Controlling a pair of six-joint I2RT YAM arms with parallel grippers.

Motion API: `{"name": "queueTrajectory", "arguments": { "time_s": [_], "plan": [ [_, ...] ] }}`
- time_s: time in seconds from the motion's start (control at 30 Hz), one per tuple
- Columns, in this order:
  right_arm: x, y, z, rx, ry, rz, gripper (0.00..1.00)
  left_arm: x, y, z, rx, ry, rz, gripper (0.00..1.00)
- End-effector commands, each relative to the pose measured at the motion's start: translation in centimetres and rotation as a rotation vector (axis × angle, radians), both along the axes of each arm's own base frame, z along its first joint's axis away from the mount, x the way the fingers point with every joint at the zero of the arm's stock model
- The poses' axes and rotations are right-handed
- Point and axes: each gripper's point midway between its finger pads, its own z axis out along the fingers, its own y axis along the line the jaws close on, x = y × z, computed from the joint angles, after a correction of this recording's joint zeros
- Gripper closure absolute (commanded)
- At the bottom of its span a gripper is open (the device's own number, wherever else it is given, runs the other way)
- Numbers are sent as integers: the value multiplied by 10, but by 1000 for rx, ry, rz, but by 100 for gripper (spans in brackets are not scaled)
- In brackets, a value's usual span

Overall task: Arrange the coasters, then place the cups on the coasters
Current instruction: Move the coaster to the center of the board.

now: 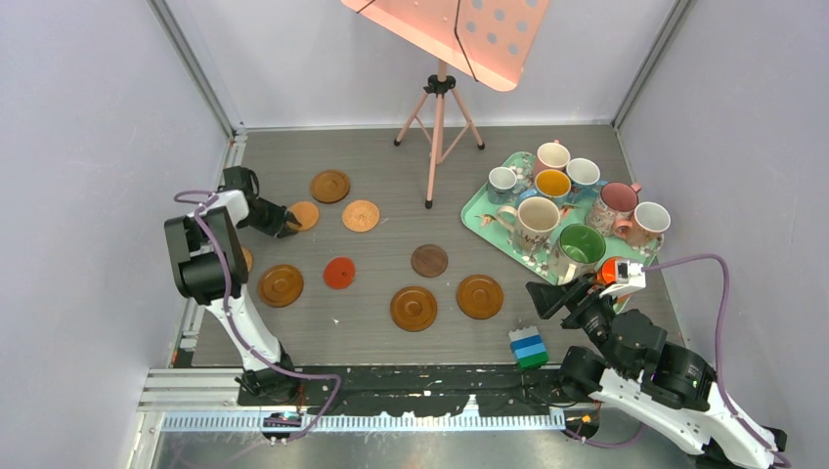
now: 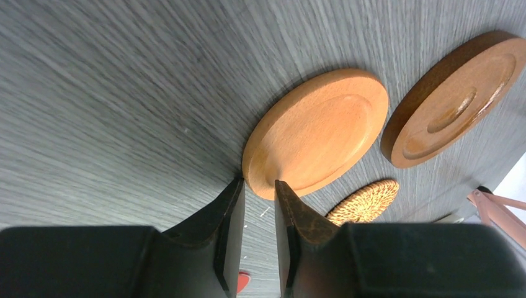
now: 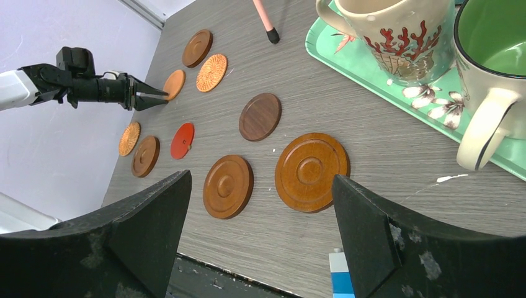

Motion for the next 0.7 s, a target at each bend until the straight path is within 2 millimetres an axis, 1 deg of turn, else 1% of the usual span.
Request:
{"name": "queueTrajectory", "arguments": {
  "time_s": [0.0, 0.07, 0.13, 0.2, 0.3, 0.33, 0.4, 0.47, 0.53, 0.67],
  "plan": [
    [2, -4, 18, 77, -44, -28, 9, 9, -14, 2, -32, -21, -29, 75],
    [2, -4, 18, 81, -44, -25, 9, 9, -19, 3, -42, -21, -32, 76],
    [1, -5, 17, 77, -43, -26, 9, 7, -23, 9, -50, -30, -35, 76],
    [1, -6, 17, 76, -43, -29, 9, 8, -24, 22, -40, -62, -36, 77],
    [0, -9, 17, 79, -47, -35, 9, 12, -20, 44, -4, -119, -28, 77],
    [0, -10, 18, 84, -49, -35, 9, 16, -18, 51, 6, -138, -26, 77],
    [0, -10, 17, 88, -51, -36, 9, 24, -16, 58, 18, -161, -25, 77],
    [0, -11, 17, 92, -52, -37, 9, 36, -15, 60, 11, -178, -27, 77],
    [0, -10, 17, 90, -53, -37, 9, 43, -18, 51, -25, -167, -35, 77],
    [0, -11, 18, 88, -54, -37, 9, 44, -19, 35, -41, -128, -29, 77]
  ]
}}
